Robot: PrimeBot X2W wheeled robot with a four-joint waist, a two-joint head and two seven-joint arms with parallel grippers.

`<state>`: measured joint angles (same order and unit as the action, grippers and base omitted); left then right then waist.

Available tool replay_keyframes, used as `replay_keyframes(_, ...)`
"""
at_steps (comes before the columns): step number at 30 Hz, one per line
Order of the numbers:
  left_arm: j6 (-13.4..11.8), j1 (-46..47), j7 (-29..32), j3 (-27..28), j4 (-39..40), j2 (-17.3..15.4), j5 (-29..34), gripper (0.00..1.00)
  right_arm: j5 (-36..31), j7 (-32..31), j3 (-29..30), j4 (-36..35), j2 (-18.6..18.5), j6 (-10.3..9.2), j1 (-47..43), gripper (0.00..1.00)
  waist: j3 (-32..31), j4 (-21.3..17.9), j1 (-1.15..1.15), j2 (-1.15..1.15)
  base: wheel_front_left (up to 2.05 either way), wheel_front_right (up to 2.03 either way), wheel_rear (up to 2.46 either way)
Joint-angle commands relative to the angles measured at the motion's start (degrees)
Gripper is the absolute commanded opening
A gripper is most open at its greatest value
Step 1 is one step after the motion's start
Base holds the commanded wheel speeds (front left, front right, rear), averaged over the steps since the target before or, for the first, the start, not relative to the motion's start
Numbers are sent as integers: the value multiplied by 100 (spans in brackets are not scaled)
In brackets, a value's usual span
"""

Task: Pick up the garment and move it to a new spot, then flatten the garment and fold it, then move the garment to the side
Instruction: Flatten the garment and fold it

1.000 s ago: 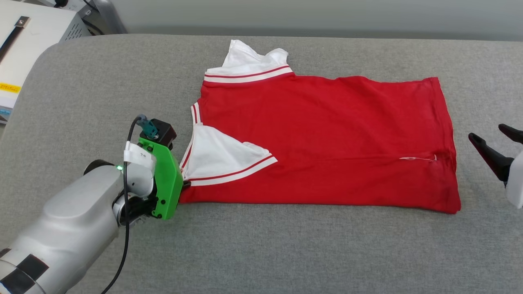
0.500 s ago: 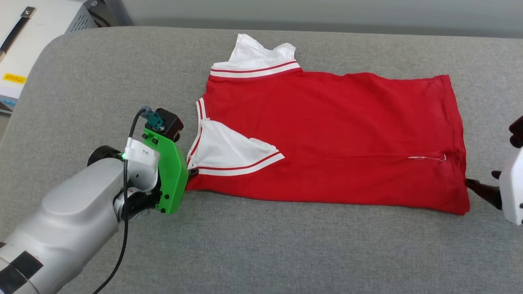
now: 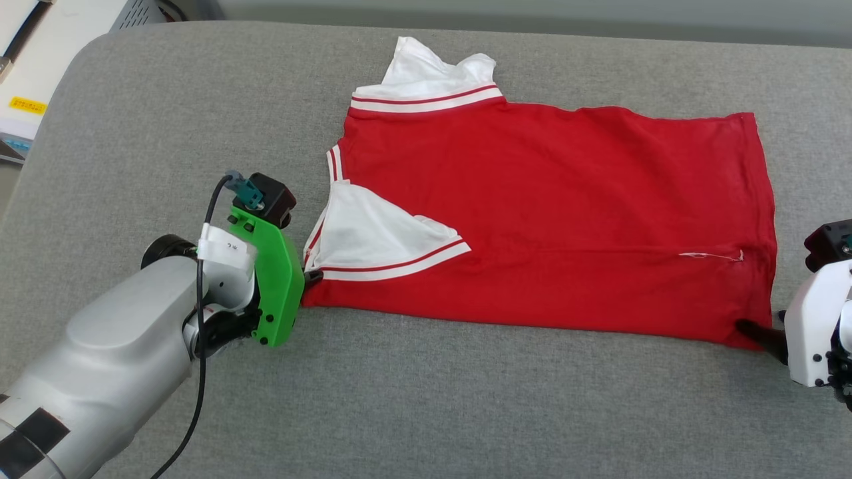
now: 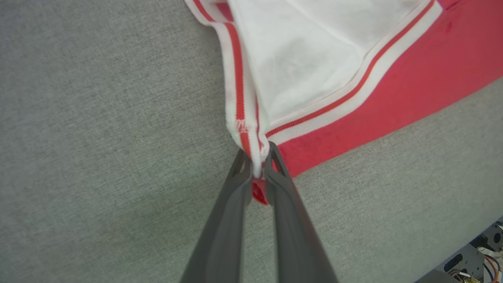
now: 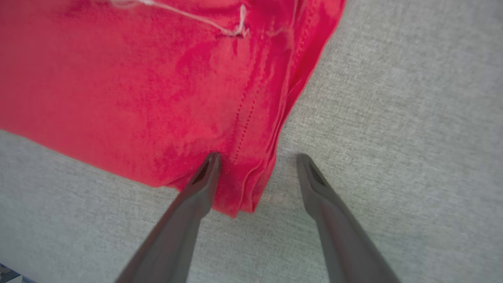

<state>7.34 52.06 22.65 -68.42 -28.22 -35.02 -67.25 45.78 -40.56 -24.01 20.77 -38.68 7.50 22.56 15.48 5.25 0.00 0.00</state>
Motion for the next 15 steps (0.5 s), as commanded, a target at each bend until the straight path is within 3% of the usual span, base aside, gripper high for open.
replay_keyframes(1,2,-69,-38,13,-40,-24,-66,0,80,86,-208,124,180,-1,-73,24,-52,-32,0,0,0,0,0)
replay_keyframes(2,2,-104,-49,18,-57,-29,-91,0,99,177,-239,119,153,-1,-48,0,-94,-47,0,0,0,0,0)
replay_keyframes(9,4,-311,-121,20,-87,-98,-207,0,205,744,-290,-181,-125,-1,-29,0,-435,-110,0,0,0,0,0)
replay_keyframes(15,-5,-476,-197,5,250,-354,-211,0,328,1062,-164,-709,-448,-1,-310,0,-724,-138,0,0,0,0,0)
